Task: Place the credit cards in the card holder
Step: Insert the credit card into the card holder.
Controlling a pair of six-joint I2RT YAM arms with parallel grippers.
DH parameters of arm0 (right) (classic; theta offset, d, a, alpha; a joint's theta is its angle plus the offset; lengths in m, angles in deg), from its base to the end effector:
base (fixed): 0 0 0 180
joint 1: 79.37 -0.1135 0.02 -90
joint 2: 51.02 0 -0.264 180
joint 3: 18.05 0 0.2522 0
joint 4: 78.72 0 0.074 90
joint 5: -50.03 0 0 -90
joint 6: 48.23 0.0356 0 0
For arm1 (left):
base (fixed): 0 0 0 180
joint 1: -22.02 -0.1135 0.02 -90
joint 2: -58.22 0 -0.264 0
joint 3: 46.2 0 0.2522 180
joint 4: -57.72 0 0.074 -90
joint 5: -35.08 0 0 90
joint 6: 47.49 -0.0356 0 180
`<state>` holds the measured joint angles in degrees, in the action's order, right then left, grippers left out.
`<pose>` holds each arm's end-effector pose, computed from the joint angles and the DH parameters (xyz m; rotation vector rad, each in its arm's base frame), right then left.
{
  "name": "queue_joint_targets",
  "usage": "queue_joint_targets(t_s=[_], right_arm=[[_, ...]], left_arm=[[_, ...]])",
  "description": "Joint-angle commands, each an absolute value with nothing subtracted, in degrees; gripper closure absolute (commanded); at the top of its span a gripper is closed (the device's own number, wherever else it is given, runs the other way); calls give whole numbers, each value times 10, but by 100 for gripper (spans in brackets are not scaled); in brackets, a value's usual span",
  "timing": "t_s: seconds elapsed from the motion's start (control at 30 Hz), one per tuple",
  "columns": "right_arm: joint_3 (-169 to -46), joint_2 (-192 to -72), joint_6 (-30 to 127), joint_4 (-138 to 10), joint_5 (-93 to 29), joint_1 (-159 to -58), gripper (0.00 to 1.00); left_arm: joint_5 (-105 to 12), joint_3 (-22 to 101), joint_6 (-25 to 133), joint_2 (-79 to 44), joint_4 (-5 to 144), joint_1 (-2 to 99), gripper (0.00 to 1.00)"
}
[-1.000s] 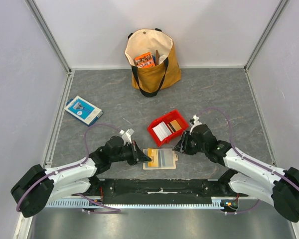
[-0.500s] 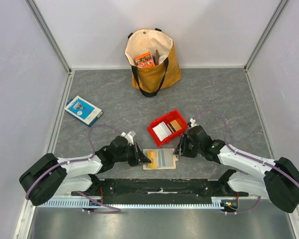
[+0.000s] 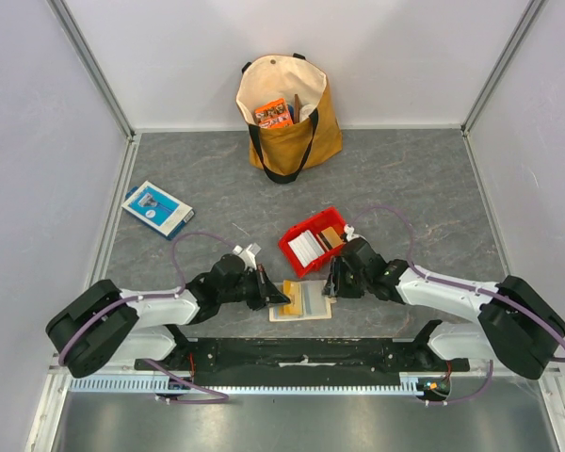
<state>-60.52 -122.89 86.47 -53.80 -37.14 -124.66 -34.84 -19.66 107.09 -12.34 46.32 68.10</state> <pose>0.1546 0.1586 0.1516 -0.0348 2.6600 0.6518 0.1327 -0.1554 0.1293 -0.1622 2.4976 -1.3722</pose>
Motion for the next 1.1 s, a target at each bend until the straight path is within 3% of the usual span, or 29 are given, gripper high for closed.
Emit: queue_joint_targets(t_s=[0.0,0.4,0.77,1.07], right_arm=[[-619,-1239,856,-545,-395,-1258,54],[-619,-1257,859,-549,-396,-1273,54],[-626,-1281,856,-541,-419,-1277,54],[-631,-1284,855,-541,-421,-1279,53]], left_arm=[[-341,-188,1049,-144,423,683,98],[-361,-200,1058,-183,380,694,98],[-414,-204,1031,-74,494,700,98],[-437,-215,1053,-77,506,703,98]])
